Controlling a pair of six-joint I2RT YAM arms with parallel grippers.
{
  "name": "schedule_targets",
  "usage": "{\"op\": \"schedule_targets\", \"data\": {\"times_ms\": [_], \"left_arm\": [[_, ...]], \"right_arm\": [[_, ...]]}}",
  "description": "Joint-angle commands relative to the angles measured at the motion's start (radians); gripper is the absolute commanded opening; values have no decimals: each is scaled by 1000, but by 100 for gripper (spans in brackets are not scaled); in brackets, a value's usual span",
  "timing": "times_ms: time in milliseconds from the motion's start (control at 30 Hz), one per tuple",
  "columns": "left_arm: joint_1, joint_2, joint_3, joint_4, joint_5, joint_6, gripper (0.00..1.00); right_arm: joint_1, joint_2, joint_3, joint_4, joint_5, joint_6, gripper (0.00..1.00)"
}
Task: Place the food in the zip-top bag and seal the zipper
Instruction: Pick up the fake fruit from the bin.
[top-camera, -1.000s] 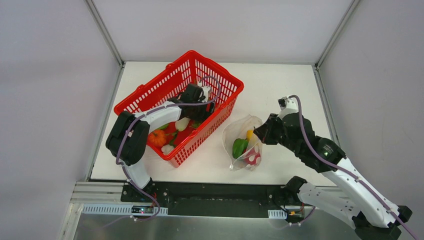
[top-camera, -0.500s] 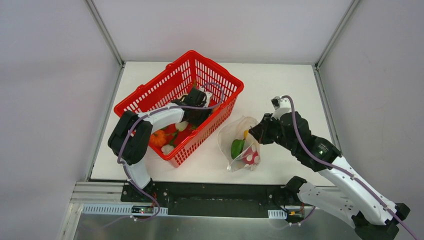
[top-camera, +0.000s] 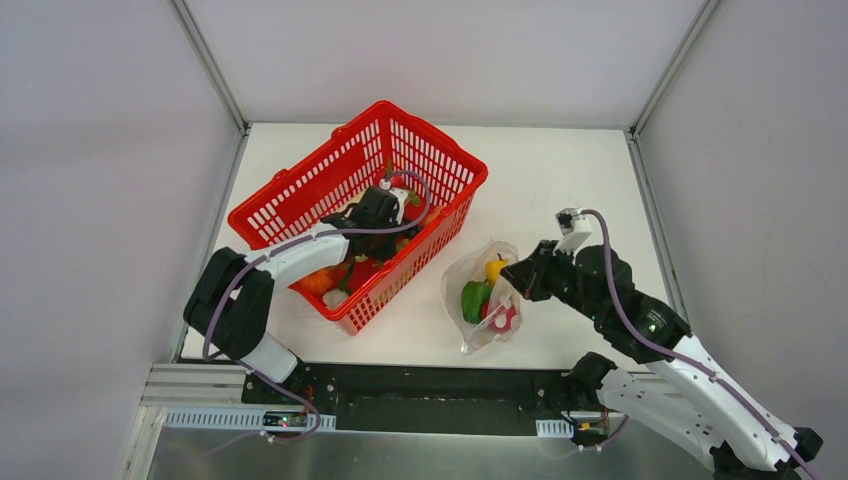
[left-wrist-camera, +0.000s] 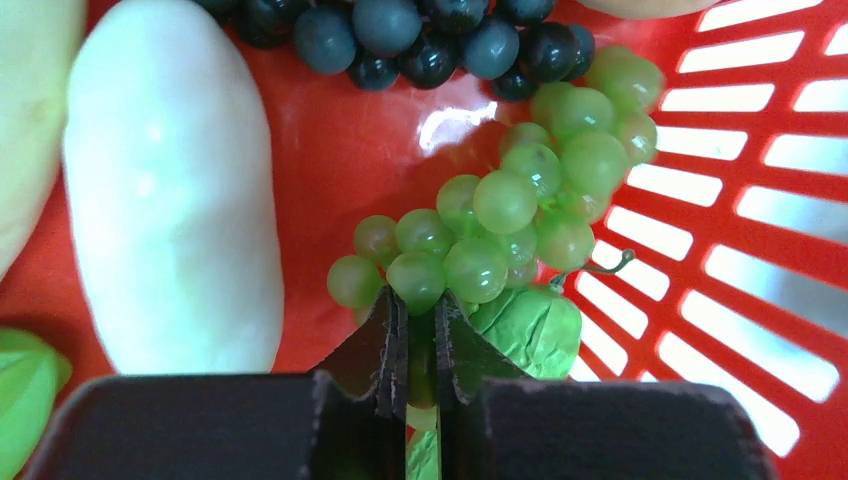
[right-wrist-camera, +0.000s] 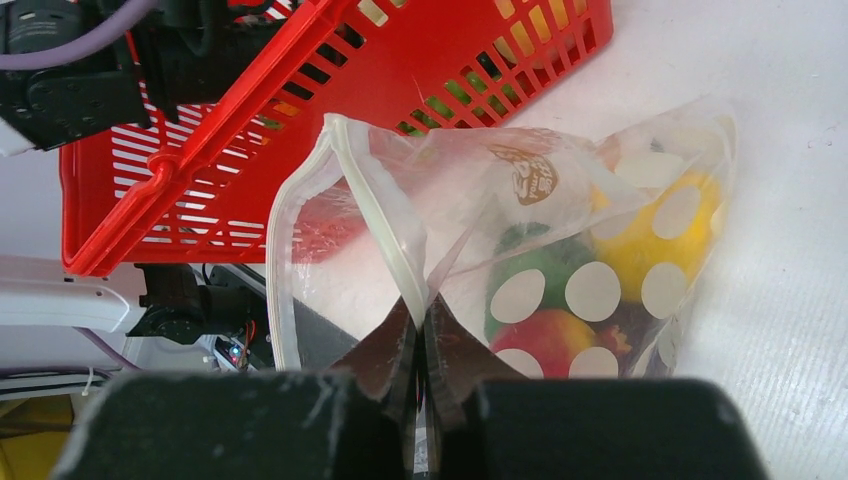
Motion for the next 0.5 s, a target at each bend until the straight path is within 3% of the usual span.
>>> {"op": "schedule_targets", "data": {"times_ms": [0,467], "left_arm": [[-13,-105,-1,-77,-27,-22,0],[-13,-283,-13,-147,-135,-33,0]], "right_arm": [[2,17,31,36,19,6,4],[1,-12,1,35,44,15,4]]}}
